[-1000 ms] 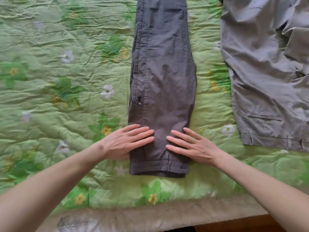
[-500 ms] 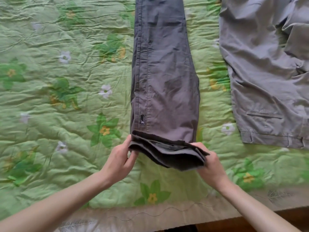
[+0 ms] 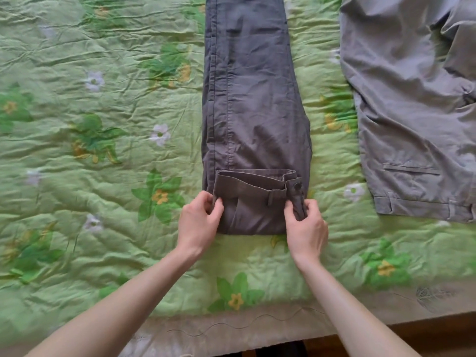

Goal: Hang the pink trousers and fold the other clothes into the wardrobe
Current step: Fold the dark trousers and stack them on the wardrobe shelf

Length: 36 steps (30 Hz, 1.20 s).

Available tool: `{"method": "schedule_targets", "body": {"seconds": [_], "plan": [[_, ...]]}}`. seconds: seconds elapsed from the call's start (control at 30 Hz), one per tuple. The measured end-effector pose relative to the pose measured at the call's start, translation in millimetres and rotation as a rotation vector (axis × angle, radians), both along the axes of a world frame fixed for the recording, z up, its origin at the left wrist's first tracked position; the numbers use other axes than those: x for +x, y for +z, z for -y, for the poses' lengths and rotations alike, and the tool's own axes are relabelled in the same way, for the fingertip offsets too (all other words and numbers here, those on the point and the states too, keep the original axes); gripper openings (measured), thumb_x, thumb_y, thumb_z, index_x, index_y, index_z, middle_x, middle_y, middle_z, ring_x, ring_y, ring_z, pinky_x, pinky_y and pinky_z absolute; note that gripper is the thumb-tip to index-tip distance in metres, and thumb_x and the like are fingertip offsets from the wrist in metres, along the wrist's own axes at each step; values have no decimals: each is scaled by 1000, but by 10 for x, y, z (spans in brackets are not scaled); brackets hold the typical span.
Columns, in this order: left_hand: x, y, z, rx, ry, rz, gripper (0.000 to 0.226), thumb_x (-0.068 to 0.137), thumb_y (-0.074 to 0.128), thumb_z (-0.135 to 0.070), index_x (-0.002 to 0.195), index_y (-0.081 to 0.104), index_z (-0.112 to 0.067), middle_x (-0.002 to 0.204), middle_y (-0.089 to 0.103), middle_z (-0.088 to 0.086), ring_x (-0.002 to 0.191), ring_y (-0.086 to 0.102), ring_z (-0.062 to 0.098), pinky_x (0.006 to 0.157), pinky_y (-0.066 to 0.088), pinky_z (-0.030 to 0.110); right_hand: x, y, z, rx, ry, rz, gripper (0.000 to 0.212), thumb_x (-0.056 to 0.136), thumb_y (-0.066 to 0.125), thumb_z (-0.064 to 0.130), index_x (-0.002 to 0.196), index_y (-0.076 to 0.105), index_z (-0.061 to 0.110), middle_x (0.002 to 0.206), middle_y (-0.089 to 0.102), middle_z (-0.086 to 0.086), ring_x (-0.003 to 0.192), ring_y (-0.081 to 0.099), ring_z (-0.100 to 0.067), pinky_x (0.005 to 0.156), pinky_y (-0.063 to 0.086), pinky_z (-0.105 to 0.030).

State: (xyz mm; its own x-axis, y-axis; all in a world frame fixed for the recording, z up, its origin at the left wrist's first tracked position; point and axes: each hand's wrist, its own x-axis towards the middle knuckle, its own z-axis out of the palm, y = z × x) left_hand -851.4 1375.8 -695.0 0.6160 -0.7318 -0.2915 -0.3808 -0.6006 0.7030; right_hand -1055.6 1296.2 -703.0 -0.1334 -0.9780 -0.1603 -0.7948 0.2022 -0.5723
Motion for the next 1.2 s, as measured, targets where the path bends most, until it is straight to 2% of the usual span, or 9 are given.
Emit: {"method": "schedule_targets", "body": {"seconds": [0.07, 0.2, 0.27, 0.37, 0.5, 0.7, 0.87, 1.0, 1.2], "plan": [[-66, 52, -3, 30, -10, 102, 12, 95, 69, -22, 98, 57, -23, 82, 65, -3, 72, 61, 21, 65, 48, 39, 27, -26, -41, -107, 42, -54, 40, 89, 77, 28, 120, 58, 13, 111, 68, -12, 101, 64, -38, 80, 44, -43], [-89, -65, -187, -278, -456, 577, 55, 89, 61, 6, 141, 49, -7, 133, 46, 13, 119, 50, 34, 100, 47, 47, -95, -69, -12, -418, 485, -152, 44, 95, 70, 16, 137, 58, 11, 133, 59, -14, 124, 56, -35, 103, 44, -47], [-23, -117, -228, -320, -817, 681, 58, 93, 51, 1, 150, 50, -9, 153, 44, 13, 142, 44, 33, 118, 38, 51, -182, -107, 41, -473, 768, -209, 45, 101, 64, 25, 143, 59, 11, 144, 59, -9, 136, 53, -30, 114, 40, -46], [22, -92, -243, -79, -1059, 611, 85, 79, 56, -21, 161, 37, -11, 172, 23, 10, 160, 19, 30, 128, 23, 51, -311, -175, 109, -399, 994, -315, 69, 103, 53, 52, 155, 45, 8, 165, 38, -8, 155, 31, -24, 124, 29, -50], [43, -108, -167, 102, -1080, 585, 99, 73, 56, -28, 166, 23, -15, 175, 8, 12, 162, 7, 35, 129, 21, 52, -340, -234, 232, -258, 1105, -380, 104, 89, 56, 75, 159, 31, 2, 169, 23, -15, 159, 17, -30, 126, 24, -53], [-98, -106, -103, 104, -926, 635, 75, 87, 36, -5, 162, 32, -5, 171, 25, 14, 157, 27, 36, 122, 35, 51, -417, -125, 446, -246, 1258, -433, 113, 74, 72, 61, 162, 27, 4, 171, 21, -13, 160, 15, -27, 127, 24, -48], [-72, 27, -63, 1, -947, 692, 65, 91, 35, -4, 155, 45, -3, 160, 45, 18, 146, 47, 38, 122, 36, 53, -652, -39, 605, -323, 1320, -405, 97, 70, 72, 41, 156, 42, 6, 165, 37, -10, 155, 30, -25, 124, 28, -49], [-7, 244, -10, 30, -955, 509, 76, 80, 39, -10, 156, 44, -8, 153, 55, 12, 138, 57, 31, 114, 47, 46, -643, 92, 645, -368, 1303, -166, 65, 79, 65, 22, 141, 60, 4, 147, 59, -9, 141, 52, -23, 122, 34, -46], [127, 640, -60, 44, -954, 134, 68, 87, 42, -23, 155, 44, -26, 140, 66, -4, 118, 64, 17, 93, 53, 27, -811, 372, 569, -142, 1058, 173, 40, 88, 71, 29, 124, 67, 10, 113, 74, 4, 95, 73, -9, 84, 59, -29]]}}
